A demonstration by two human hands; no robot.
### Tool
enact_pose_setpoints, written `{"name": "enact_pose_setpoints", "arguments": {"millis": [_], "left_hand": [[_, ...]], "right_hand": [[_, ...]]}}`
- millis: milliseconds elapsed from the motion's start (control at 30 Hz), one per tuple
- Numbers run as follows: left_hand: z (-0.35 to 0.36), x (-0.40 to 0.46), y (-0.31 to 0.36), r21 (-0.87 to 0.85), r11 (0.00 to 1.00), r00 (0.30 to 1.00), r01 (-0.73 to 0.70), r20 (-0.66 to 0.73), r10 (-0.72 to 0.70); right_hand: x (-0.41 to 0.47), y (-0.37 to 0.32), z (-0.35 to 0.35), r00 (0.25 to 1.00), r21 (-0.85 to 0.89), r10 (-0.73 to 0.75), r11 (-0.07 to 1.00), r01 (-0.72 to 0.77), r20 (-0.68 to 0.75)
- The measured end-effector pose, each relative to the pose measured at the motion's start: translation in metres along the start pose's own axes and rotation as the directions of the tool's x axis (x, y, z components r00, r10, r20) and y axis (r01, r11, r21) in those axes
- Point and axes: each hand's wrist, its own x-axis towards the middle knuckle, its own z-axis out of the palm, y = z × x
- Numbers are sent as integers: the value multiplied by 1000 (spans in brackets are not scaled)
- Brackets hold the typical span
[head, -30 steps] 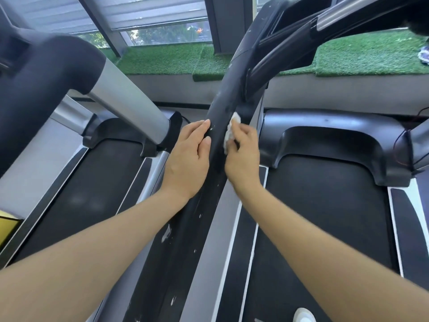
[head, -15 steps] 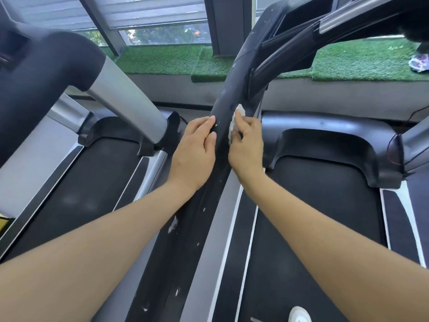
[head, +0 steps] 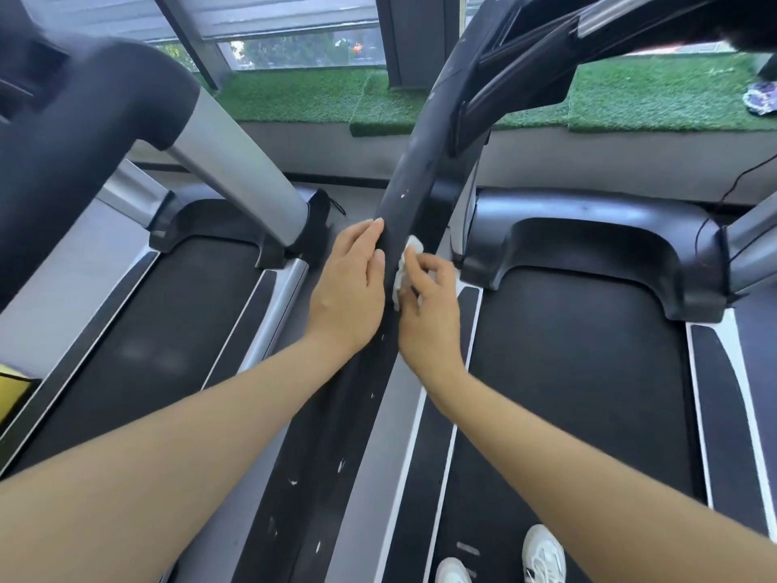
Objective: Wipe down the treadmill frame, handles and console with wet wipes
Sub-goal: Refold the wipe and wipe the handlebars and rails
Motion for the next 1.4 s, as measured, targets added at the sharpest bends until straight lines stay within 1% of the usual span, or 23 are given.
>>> {"name": "enact_pose_setpoints", "arguments": {"millis": [67, 133, 200, 267, 367, 400, 467, 533, 567, 600, 633, 800, 833, 900, 933, 1000, 1033, 1100, 1200, 1233, 1300, 1367, 1400], "left_hand": [[1, 0, 0, -6, 1000, 1000, 5, -14, -5], [0, -1, 1, -12, 1000, 1000, 7, -8, -7], [0, -1, 2, -11, 1000, 1000, 8, -4, -8], [-1, -1, 2, -11, 1000, 1000, 7, -6, -7], [-2, -1, 3, 6, 1000, 1000, 5, 2, -5], [-2, -1, 3, 10, 1000, 1000, 5, 4, -5], [-2, -2, 4, 12, 1000, 1000, 8, 2, -8], [-2, -1, 5, 18, 1000, 1000, 7, -2, -7], [-2, -2, 6, 23, 1000, 1000, 6, -4, -6], [-2, -2, 6, 26, 1000, 1000, 5, -6, -4], [-1, -2, 6, 29, 1000, 1000, 3, -7, -3], [-1, -2, 7, 75, 997, 1000, -9, -21, 10], [-1, -3, 7, 78, 997, 1000, -8, -22, 10], [-1, -3, 8, 80, 997, 999, -10, -32, 12], [-1, -3, 7, 79, 997, 999, -11, -38, 14], [-1, -3, 7, 80, 997, 999, -13, -43, 17], [0, -3, 7, 82, 997, 999, -14, -43, 17], [0, -3, 8, 93, 996, 999, -15, -45, 19], [-1, -4, 9, 117, 993, 999, -12, -50, 18], [-1, -4, 10, 123, 992, 999, -13, -50, 19], [-1, -4, 10, 127, 992, 999, -14, -46, 20], [0, -4, 9, 120, 993, 999, -11, -48, 17], [1, -3, 9, 117, 993, 999, -11, -52, 17]], "right_hand": [[24, 1, 0, 999, -53, 49, 997, -49, -8], [42, 0, 0, 994, -34, 108, 993, -109, -29], [34, 1, 2, 993, -6, 120, 993, -120, -17], [4, 5, 2, 995, 53, 98, 994, -98, 10], [-23, 16, 5, 999, 22, 29, 999, -30, 20], [-13, 19, 4, 999, 33, 51, 998, -51, 7], [17, 15, 1, 990, -47, 129, 990, -132, -51], [39, 14, -1, 970, 25, 239, 971, -238, -33], [43, 16, 0, 961, 82, 275, 959, -273, -17], [41, 15, 1, 960, 78, 278, 958, -277, -9], [34, 16, 3, 966, 72, 259, 964, -258, -6], [-25, 29, 8, 997, 8, 57, 998, -58, 43], [-24, 30, 8, 995, 61, 87, 994, -89, 40], [-8, 28, 8, 977, 202, 208, 956, -214, 53], [6, 28, 8, 968, 195, 249, 949, -248, 18], [33, 26, 3, 922, 225, 384, 896, -384, 44], [39, 27, 2, 905, 281, 421, 863, -420, 62], [33, 25, 4, 887, 337, 457, 826, -452, 70], [-10, 36, 12, 911, 375, 404, 835, -403, 79], [-21, 34, 13, 901, 413, 417, 805, -426, 118], [-20, 38, 13, 900, 402, 418, 809, -430, 122], [2, 43, 12, 906, 374, 418, 832, -410, 63], [16, 46, 10, 915, 302, 402, 869, -391, 27]]}}
